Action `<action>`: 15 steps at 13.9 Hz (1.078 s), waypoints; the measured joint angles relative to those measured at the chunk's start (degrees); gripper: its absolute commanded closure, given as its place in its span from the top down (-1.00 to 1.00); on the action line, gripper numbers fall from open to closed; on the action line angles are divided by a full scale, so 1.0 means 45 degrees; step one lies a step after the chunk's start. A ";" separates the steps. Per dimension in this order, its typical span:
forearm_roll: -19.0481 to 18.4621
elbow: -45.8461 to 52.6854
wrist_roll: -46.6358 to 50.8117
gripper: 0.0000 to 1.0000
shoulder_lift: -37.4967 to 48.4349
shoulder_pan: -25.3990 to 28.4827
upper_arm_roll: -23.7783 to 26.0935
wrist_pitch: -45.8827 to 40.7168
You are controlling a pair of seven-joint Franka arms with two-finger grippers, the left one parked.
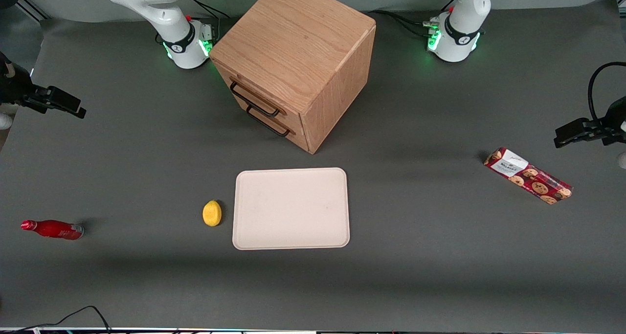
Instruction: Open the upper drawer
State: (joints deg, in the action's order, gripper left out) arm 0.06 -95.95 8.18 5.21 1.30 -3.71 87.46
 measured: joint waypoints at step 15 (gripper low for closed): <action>-0.0188 0.0185 0.0000 1.00 -0.0008 -0.0038 0.0263 0.0002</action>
State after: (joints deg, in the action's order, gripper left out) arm -0.79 -95.11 8.18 5.18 1.13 -2.53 87.47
